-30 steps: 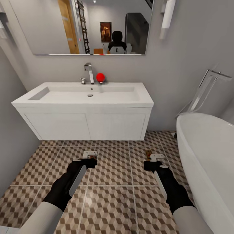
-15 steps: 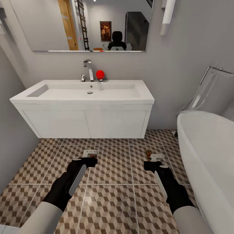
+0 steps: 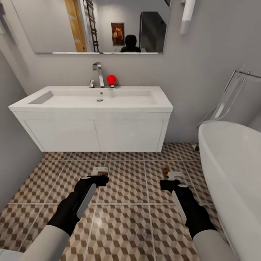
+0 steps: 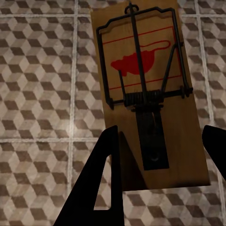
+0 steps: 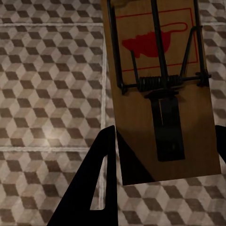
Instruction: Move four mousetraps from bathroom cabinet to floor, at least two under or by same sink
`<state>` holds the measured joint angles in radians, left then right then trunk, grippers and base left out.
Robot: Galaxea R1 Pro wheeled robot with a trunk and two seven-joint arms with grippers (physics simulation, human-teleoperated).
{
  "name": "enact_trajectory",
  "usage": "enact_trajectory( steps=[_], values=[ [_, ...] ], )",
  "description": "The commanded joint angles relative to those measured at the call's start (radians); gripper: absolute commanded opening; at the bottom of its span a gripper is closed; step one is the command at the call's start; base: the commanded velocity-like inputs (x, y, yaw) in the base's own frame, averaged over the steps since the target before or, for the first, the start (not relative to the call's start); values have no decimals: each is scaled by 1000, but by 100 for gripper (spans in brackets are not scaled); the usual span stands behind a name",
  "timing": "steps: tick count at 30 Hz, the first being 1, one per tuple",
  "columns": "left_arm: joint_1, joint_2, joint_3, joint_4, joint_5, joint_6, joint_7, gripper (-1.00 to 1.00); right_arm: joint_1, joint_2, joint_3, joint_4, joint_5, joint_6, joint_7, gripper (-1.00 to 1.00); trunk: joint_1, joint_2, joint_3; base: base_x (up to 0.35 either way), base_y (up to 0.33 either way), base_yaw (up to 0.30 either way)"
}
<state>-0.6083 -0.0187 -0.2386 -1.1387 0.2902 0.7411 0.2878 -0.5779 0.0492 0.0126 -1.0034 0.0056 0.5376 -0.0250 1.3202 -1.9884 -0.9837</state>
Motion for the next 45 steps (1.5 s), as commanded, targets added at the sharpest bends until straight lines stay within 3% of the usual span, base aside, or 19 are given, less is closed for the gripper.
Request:
enact_trajectory(
  steps=[1, 45],
  values=[
    [-1, 0, -1, -1, 10, 3, 9, -100, 0, 0, 1, -1, -1, 5, -4, -100, 4, -8, -4, 0, 0, 0],
    [0, 0, -1, -2, 10, 3, 9, -100, 0, 0, 1, -1, -1, 5, -4, -100, 172, -316, -142, 0, 0, 0]
  ],
)
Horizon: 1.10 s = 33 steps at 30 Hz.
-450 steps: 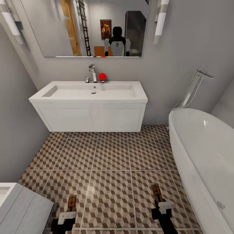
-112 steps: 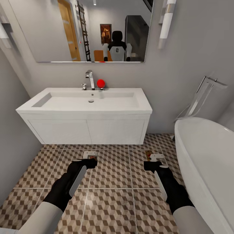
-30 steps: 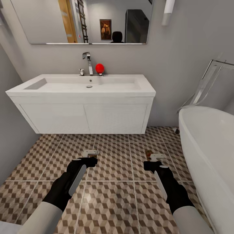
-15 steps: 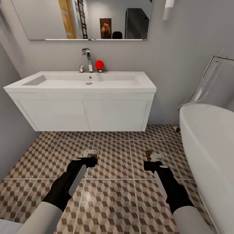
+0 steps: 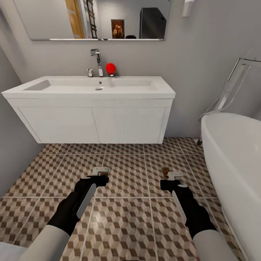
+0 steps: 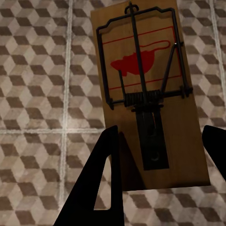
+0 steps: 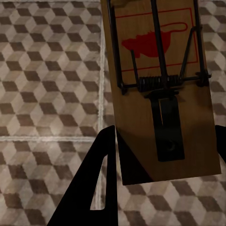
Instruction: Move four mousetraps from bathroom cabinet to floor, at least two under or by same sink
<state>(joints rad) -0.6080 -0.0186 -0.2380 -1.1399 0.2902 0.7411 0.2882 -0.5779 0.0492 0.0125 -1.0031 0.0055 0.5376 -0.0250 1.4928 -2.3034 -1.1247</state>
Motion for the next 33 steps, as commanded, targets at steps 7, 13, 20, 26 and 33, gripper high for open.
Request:
enact_trajectory(
  steps=[7, 13, 20, 26, 33],
  values=[
    [-1, 0, -1, -1, 10, 3, 8, -100, 0, -1, 1, -1, 0, 5, -4, -100, 27, -50, -23, 0, 0, 0],
    [-1, 0, -1, -1, 10, 3, 8, -100, 0, -2, 1, 0, 0, 5, -4, -100, 50, -92, -42, 0, 0, 0],
    [-1, 0, -1, -1, 10, 3, 9, -100, 0, -2, 1, 0, 1, 5, -4, -100, 77, -141, -64, 0, 0, 0],
    [-1, 0, -1, -1, 10, 3, 9, -100, 0, -2, 1, 0, 1, 5, -4, -100, 100, -183, -82, 0, 0, 0],
    [-1, 0, -1, -1, 10, 3, 9, -100, 0, -2, 1, 0, 1, 5, -4, -100, 109, -198, -108, 0, 0, 0]
  ],
)
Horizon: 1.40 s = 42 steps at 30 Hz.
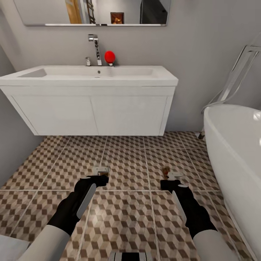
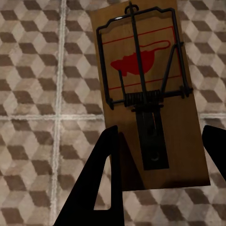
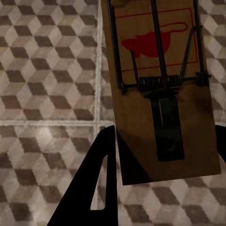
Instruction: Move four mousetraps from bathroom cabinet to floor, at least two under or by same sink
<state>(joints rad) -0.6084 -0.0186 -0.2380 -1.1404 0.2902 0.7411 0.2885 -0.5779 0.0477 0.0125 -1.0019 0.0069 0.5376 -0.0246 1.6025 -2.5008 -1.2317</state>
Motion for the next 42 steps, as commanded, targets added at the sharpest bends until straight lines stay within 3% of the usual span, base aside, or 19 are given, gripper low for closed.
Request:
enact_trajectory(
  steps=[1, 19, 42],
  values=[
    [-1, 0, -1, -1, 10, 3, 9, -100, 0, 0, 1, -1, -1, 5, -4, -100, 0, -1, -5, 0, 0, 0],
    [-1, -1, -3, -4, 10, 3, 9, -100, 0, 1, 1, -2, -2, 5, -3, -100, 8, -5, -76, 0, 0, 0],
    [-1, -1, -3, -7, 10, 3, 9, -100, 0, 1, 1, -1, -2, 5, -4, -100, 19, -10, -199, 0, 0, 0]
  ],
)
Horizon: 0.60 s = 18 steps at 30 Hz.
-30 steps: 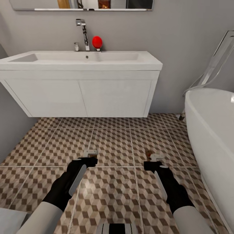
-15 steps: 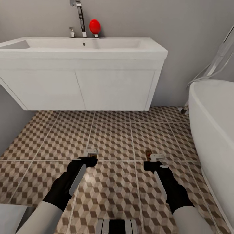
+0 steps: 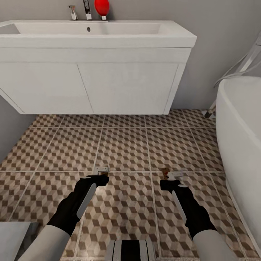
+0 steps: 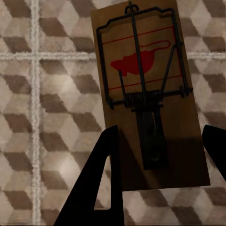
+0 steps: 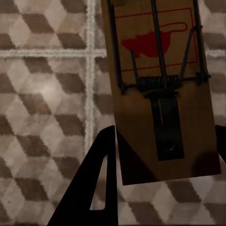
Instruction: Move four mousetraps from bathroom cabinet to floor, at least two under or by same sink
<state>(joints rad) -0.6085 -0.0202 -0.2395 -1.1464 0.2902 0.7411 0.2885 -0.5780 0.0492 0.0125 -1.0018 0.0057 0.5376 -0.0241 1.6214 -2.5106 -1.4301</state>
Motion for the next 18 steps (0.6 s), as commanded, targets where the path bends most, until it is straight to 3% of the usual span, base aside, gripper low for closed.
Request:
enact_trajectory(
  steps=[1, 8, 18],
  values=[
    [0, 0, -1, -1, 10, 3, 9, -100, 0, 0, 1, -1, -1, 5, -4, -100, 0, -1, -6, 0, 0, 0],
    [0, 0, -1, -1, 10, 3, 9, -100, 0, 0, 1, -1, 0, 5, -4, -100, 3, -2, -44, 0, 0, 0],
    [0, 0, -3, -62, 10, 3, 8, -100, 0, -2, 1, -1, 0, 0, -1, -100, 3, -2, -54, 0, 0, 0]
  ],
)
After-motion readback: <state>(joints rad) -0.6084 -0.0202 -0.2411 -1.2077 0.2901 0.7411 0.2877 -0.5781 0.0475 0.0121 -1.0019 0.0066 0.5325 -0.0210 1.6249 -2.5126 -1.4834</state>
